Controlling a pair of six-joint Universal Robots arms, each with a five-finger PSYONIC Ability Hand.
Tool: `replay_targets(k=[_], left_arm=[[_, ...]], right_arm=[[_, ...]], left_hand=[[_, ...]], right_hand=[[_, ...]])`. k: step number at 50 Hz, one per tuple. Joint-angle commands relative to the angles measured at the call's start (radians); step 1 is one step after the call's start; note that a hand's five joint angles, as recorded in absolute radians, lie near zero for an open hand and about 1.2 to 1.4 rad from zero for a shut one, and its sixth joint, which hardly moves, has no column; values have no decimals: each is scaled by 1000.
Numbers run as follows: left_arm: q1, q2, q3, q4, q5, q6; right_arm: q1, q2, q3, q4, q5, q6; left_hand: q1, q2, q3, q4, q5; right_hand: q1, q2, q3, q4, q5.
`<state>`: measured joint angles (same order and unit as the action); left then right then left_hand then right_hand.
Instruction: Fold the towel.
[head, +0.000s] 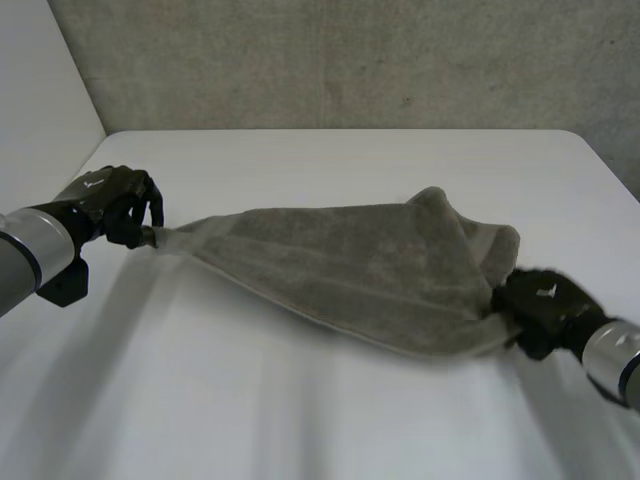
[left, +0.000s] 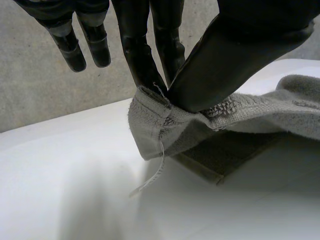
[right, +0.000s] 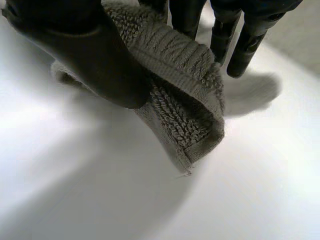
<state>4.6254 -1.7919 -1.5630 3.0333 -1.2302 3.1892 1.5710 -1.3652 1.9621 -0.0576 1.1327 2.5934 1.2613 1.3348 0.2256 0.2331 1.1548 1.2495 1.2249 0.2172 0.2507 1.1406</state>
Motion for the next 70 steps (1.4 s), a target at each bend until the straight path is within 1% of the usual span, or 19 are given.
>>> replay_targets(k=[1, 3, 6, 12, 16, 29, 33, 35, 37, 50, 51, 55, 57, 60, 62, 63, 64, 65, 70], left_arm=[[9, 52, -18, -7, 1, -2], [12, 69, -28, -7, 3, 0], [21, 109, -48, -5, 6, 2], [56, 141, -84, -4, 23, 5], [59, 137, -115, -4, 44, 5], [61, 131, -141, 4, 51, 6], [59, 129, -141, 4, 51, 6], [59, 129, -143, 4, 51, 6], [59, 129, -143, 4, 49, 6], [64, 129, -143, 4, 49, 6], [64, 129, -143, 4, 49, 6], [65, 132, -149, -1, 49, 6], [69, 141, -156, -1, 49, 6], [76, 160, -166, -5, 49, 8], [82, 180, -169, -5, 51, 6], [88, 195, -175, -7, 51, 5], [95, 209, -183, -5, 55, 6], [95, 209, -183, -5, 55, 6], [99, 229, -195, -7, 83, 5]], right_arm=[[-9, -149, -117, 7, -19, 212], [-2, -173, -141, 15, -39, 267], [6, -176, -143, 27, -47, 264], [30, -55, -163, 102, -39, 136], [41, 12, -169, 128, -34, 73], [44, 89, -167, 124, -45, 113], [46, 90, -164, 122, -44, 113], [46, 90, -161, 122, -42, 113], [46, 89, -161, 124, -42, 113], [35, 51, -143, 122, -39, 133], [34, 46, -143, 122, -39, 143], [34, 40, -143, 125, -36, 160], [32, 18, -141, 130, -33, 168], [14, -30, -134, 136, -31, 166], [6, -57, -134, 139, -31, 166], [4, -77, -134, 143, -31, 168], [4, -77, -134, 144, -31, 168], [0, -87, -135, 153, -31, 169], [4, -80, -132, 177, -47, 171]], left_hand=[[135, 61, -51, -59, 67], [135, 61, -51, -59, 67], [135, 61, -51, -59, 67], [135, 61, -51, -59, 67], [135, 61, -51, -59, 67], [135, 61, -51, -59, 67], [135, 61, -51, -59, 67], [135, 61, -51, -59, 67], [135, 61, -51, -59, 67], [135, 61, -51, -59, 67], [135, 61, -51, -59, 67], [135, 61, -51, -59, 67], [135, 61, -51, -59, 67], [135, 61, -51, -59, 67], [135, 61, -51, -59, 67], [135, 61, -51, -59, 67], [135, 61, -51, -59, 67], [135, 61, -51, -59, 67], [135, 61, -51, -59, 67]], right_hand=[[147, 171, -43, -76, 81], [147, 171, -43, -76, 81], [147, 171, -43, -76, 81], [147, 171, -43, -76, 81], [-48, -24, -43, -76, -114], [-146, -121, -43, -76, -211], [-293, -268, -43, -76, -358], [-462, -438, -43, -76, -528], [-486, -462, -43, -76, -552], [-422, -397, -43, -76, -487], [-317, -293, -43, -76, -383], [-207, -183, -43, -76, -273], [17, 42, -43, -76, -48], [118, 143, -43, -76, 53], [104, 129, -43, -76, 38], [-24, 0, -43, -76, -90], [-25, -1, -43, -76, -91], [-246, -222, -43, -76, -312], [-310, -286, -43, -76, -376]])
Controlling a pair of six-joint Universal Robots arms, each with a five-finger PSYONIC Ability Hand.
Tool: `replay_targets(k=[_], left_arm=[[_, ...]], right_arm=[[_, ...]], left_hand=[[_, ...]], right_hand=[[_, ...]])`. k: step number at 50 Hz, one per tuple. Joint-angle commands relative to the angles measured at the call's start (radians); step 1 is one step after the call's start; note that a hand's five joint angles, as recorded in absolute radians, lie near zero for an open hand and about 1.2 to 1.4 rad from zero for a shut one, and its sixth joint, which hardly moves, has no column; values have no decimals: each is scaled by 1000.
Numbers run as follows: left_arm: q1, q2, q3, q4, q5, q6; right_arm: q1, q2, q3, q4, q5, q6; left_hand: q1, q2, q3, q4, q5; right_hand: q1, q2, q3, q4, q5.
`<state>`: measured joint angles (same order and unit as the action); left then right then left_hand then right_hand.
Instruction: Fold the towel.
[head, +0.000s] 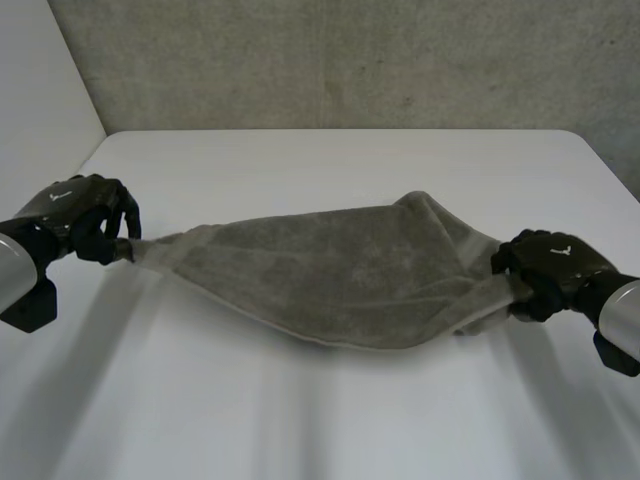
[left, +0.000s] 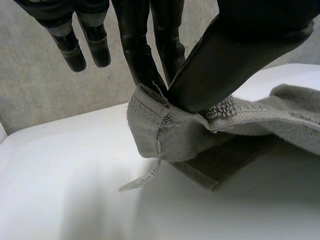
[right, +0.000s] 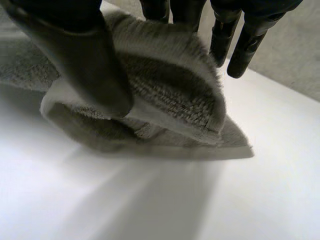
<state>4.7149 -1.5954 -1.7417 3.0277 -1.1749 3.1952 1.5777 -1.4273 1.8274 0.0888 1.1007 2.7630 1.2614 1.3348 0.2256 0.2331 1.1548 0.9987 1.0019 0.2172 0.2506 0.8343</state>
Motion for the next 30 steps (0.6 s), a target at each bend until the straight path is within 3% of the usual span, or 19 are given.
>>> replay_targets(k=[1, 12, 17, 27, 30], left_arm=[[8, 32, -16, -1, 35, -1], [8, 31, -33, 0, 44, -1], [10, 26, -35, 2, 44, -1], [8, 26, -32, 5, 44, 0], [7, 26, -30, 6, 44, 2]], right_arm=[[4, -10, 6, 31, -13, 0], [2, 30, 10, 23, -10, 0], [2, 27, 12, 23, -5, 0], [-2, 22, 12, 23, -7, 9], [-4, 22, 13, 22, -13, 15]], left_hand=[[135, 61, -51, -59, 67], [135, 61, -51, -59, 67], [135, 61, -51, -59, 67], [135, 61, -51, -59, 67], [135, 61, -51, -59, 67]], right_hand=[[-71, -74, -43, -76, -81], [-92, -95, -43, -76, -102], [-300, -303, -43, -76, -310], [-288, -292, -43, -76, -299], [-192, -195, -43, -76, -202]])
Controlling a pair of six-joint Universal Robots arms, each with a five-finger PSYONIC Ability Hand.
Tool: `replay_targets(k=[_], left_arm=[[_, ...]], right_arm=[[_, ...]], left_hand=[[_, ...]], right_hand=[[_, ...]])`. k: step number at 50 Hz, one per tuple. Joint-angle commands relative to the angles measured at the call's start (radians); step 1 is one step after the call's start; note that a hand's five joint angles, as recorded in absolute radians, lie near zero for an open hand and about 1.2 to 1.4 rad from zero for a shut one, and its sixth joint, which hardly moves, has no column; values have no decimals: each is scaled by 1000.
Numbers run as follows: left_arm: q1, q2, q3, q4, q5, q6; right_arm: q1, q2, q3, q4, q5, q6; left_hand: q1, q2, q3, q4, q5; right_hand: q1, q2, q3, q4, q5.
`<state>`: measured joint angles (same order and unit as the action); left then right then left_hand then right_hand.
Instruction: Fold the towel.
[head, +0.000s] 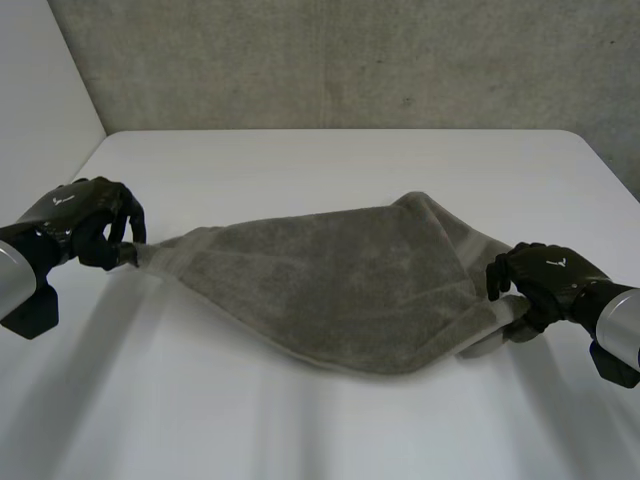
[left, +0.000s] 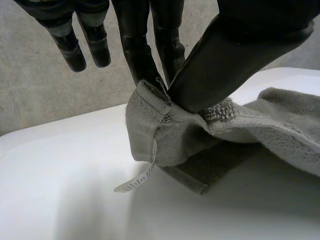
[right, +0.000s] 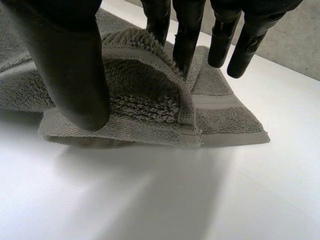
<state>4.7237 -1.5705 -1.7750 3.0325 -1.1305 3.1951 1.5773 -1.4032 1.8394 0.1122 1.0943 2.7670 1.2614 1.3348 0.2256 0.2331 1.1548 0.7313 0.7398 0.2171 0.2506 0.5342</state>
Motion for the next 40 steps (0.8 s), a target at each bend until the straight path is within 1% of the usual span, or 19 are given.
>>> replay_targets(k=[1, 6, 13, 14, 15, 16, 17, 18, 19, 25, 30, 32, 33, 34, 35, 36, 38, 39, 40], left_arm=[[-1, 1, 3, 2, 0, 0], [-2, 1, 5, 2, 0, 0], [-1, 1, 3, 2, 0, 0], [-1, 1, 3, 2, 0, 0], [-1, 1, 3, 0, 0, 2], [-2, 3, 2, -1, -2, 0], [-2, 3, 0, -3, -2, 0], [-2, 3, 0, -3, -2, 0], [-2, 4, -1, -3, -2, 2], [-1, 3, -4, -6, -2, 2], [7, -10, 16, 3, -2, 8], [13, -40, 57, 19, -3, 9], [13, -40, 57, 19, -3, 9], [10, -87, 92, 38, -6, 9], [3, -147, 135, 63, -9, 8], [3, -148, 135, 63, -9, 8], [-25, -261, 274, 104, -21, -3], [-25, -261, 275, 105, -22, -3], [-54, -317, 369, 112, -40, -15]], right_arm=[[-5, -2, 1, -2, -5, 11], [-6, -2, 1, 0, 1, 13], [-10, -28, 1, 4, 3, 13], [-10, -42, 3, 4, 1, 14], [-10, -49, 3, 4, -4, 22], [-10, -49, 3, 4, -4, 22], [-10, -49, 3, 4, -11, 29], [-10, -49, 3, 6, -17, 34], [-10, -51, 3, 6, -22, 34], [-10, -57, -23, 9, -31, 25], [0, -62, -111, 14, -33, 22], [4, -25, -205, 11, -36, 22], [9, 25, -262, 10, -21, 20], [9, 26, -263, 10, -20, 20], [21, 80, -337, 15, -17, 20], [21, 81, -338, 15, -17, 20], [82, 191, -539, 29, 4, 19], [82, 191, -540, 29, 4, 19], [105, 229, -637, 35, 33, 19]], left_hand=[[135, 61, -51, -59, 67], [135, 61, -51, -59, 67], [135, 61, -51, -59, 67], [135, 61, -51, -59, 67], [135, 61, -51, -59, 67], [135, 61, -51, -59, 67], [135, 61, -51, -59, 67], [135, 61, -51, -59, 67], [135, 61, -51, -59, 67], [135, 61, -51, -59, 67], [135, 61, -51, -59, 67], [135, 61, -51, -59, 67], [135, 61, -51, -59, 67], [135, 61, -51, -59, 67], [135, 61, -51, -59, 67], [135, 61, -51, -59, 67], [135, 61, -51, -59, 67], [135, 61, -51, -59, 67], [135, 61, -51, -59, 67]], right_hand=[[70, 62, -43, -76, 93], [-76, -85, -43, -76, -54], [-47, -56, -43, -76, -25], [25, 17, -43, -76, 48], [189, 180, -43, -76, 211], [190, 182, -43, -76, 213], [362, 353, -43, -76, 384], [614, 605, -43, -76, 636], [664, 656, -43, -76, 687], [665, 656, -43, -76, 688], [665, 656, -43, -76, 688], [665, 656, -43, -76, 688], [665, 656, -43, -76, 688], [665, 656, -43, -76, 688], [665, 656, -43, -76, 688], [665, 656, -43, -76, 688], [665, 656, -43, -76, 688], [665, 656, -43, -76, 688], [665, 656, -43, -76, 688]])
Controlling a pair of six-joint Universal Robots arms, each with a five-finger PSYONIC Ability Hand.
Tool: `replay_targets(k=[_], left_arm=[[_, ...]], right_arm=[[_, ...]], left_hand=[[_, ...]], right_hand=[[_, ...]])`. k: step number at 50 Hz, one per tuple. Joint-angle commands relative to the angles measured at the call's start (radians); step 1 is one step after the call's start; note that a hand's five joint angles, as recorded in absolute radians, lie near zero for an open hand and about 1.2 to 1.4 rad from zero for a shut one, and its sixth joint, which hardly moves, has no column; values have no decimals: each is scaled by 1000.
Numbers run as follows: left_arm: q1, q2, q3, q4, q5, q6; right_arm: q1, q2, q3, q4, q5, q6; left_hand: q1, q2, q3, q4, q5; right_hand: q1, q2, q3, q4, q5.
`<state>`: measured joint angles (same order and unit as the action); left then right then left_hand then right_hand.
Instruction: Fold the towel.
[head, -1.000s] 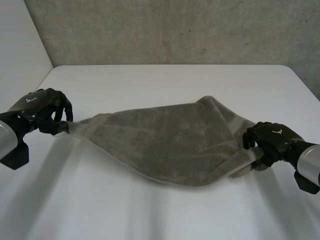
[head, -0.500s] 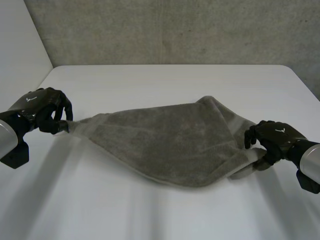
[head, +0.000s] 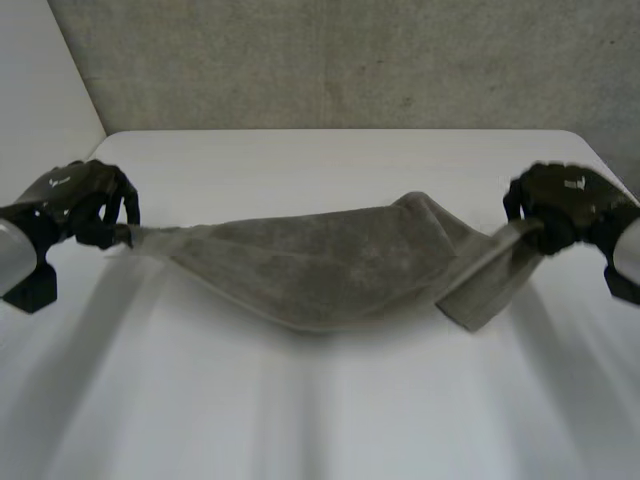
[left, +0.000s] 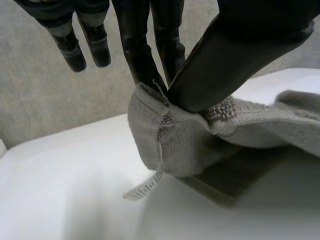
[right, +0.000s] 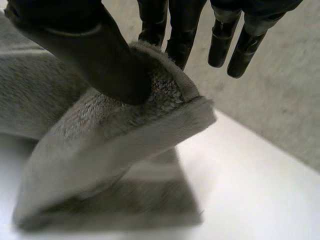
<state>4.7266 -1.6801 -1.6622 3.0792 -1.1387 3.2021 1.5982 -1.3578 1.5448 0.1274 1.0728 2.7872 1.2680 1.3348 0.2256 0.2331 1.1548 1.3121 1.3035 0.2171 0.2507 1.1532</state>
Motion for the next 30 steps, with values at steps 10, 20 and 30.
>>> replay_targets(k=[10, 20, 30], left_arm=[[-155, -181, 720, 198, -196, -224], [-77, -64, 452, 403, -112, -341], [-39, -60, 89, 412, -69, -280]], right_arm=[[141, 145, -852, -202, 228, 187], [138, 60, -524, -244, 145, 216], [98, -55, -115, -310, -36, 199]], left_hand=[[128, 61, -51, -59, 67], [128, 61, -51, -59, 67], [128, 61, -51, -59, 67]], right_hand=[[84, 93, -43, -76, 69], [84, 93, -43, -76, 69], [84, 93, -43, -76, 69]])
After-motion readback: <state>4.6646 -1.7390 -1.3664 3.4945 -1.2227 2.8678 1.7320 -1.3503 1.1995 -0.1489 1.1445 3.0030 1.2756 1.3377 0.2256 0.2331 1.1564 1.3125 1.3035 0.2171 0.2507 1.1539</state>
